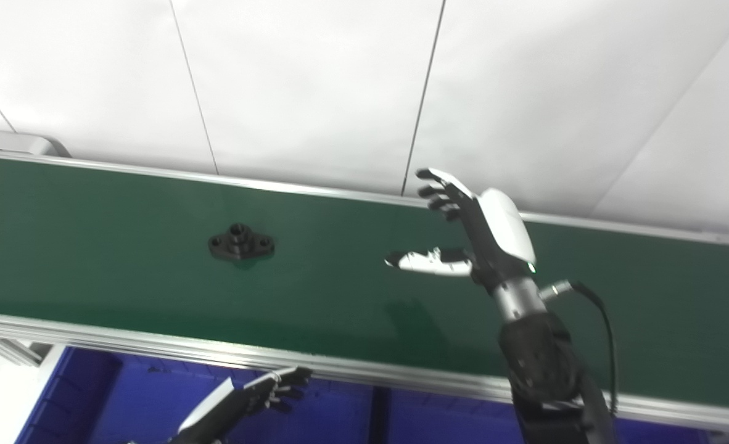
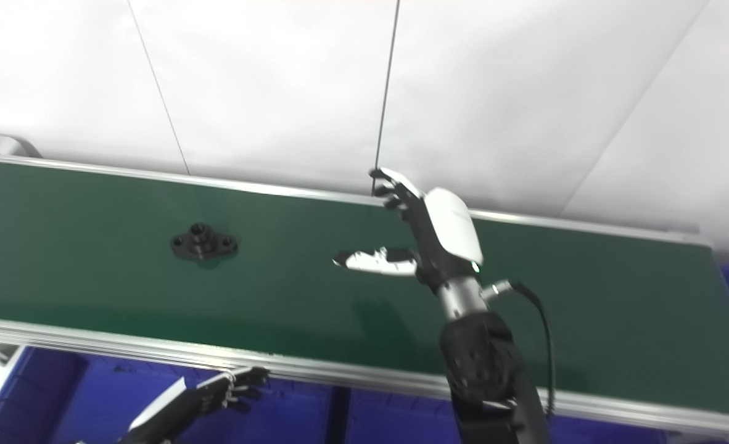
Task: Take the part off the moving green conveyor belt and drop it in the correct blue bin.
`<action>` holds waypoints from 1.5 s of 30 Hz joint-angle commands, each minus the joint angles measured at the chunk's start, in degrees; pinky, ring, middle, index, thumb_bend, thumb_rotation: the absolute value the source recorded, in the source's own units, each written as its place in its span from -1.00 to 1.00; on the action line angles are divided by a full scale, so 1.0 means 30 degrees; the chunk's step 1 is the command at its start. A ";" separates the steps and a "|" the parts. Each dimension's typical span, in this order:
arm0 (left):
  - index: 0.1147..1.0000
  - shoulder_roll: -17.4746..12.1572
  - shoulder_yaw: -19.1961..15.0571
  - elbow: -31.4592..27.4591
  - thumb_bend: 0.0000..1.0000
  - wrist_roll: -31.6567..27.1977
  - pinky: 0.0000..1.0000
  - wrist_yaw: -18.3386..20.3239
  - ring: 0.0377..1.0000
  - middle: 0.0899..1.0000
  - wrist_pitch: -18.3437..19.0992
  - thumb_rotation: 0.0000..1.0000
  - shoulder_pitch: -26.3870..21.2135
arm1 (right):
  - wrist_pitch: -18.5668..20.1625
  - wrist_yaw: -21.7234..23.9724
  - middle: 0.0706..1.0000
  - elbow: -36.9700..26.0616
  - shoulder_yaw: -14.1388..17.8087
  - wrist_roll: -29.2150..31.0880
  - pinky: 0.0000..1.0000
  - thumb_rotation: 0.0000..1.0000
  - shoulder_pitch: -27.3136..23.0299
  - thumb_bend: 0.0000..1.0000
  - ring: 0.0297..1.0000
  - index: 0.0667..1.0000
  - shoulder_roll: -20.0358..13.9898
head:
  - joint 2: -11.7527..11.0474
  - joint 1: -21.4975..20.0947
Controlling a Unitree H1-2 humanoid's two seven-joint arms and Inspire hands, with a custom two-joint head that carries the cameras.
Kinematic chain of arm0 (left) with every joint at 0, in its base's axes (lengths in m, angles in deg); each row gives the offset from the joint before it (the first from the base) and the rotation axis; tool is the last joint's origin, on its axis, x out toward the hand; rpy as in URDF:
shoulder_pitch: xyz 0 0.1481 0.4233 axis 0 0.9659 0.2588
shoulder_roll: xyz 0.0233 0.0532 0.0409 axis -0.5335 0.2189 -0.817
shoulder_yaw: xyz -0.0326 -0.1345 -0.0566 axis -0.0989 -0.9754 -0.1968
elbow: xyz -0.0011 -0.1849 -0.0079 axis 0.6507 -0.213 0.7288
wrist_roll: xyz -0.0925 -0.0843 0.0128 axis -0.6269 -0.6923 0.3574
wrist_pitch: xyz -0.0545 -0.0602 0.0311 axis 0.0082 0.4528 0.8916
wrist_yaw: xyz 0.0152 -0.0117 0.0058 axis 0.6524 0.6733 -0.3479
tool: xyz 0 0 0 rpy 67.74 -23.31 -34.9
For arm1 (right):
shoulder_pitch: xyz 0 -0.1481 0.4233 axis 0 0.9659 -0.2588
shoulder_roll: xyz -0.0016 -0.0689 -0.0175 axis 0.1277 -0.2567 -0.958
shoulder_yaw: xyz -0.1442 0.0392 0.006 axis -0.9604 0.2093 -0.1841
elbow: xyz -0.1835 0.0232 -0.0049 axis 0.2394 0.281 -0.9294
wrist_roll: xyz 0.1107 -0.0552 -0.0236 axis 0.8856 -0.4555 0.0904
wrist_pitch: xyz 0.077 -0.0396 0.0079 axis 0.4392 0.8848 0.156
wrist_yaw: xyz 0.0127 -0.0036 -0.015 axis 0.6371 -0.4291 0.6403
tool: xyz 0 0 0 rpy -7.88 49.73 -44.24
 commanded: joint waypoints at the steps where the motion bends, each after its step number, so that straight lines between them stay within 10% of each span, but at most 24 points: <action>1: 0.72 -0.0042 -0.0215 -0.0530 0.63 -0.0416 0.47 0.0386 0.63 0.73 -0.0690 -0.59 -0.0144 | 0.0397 -0.0001 0.47 0.0044 -0.0083 -0.0110 0.26 -0.20 -0.1148 0.67 0.39 0.66 0.0316 | 0.0009 0.0002; 45: 0.63 0.0708 -0.0015 -0.0087 0.74 0.0430 0.44 0.0190 0.57 0.63 -0.0690 -0.57 -0.0265 | 0.0134 -0.0025 0.70 0.9907 -0.4235 -0.0775 0.47 -0.21 -0.6851 0.69 0.63 0.73 0.2218 | -0.1029 0.1036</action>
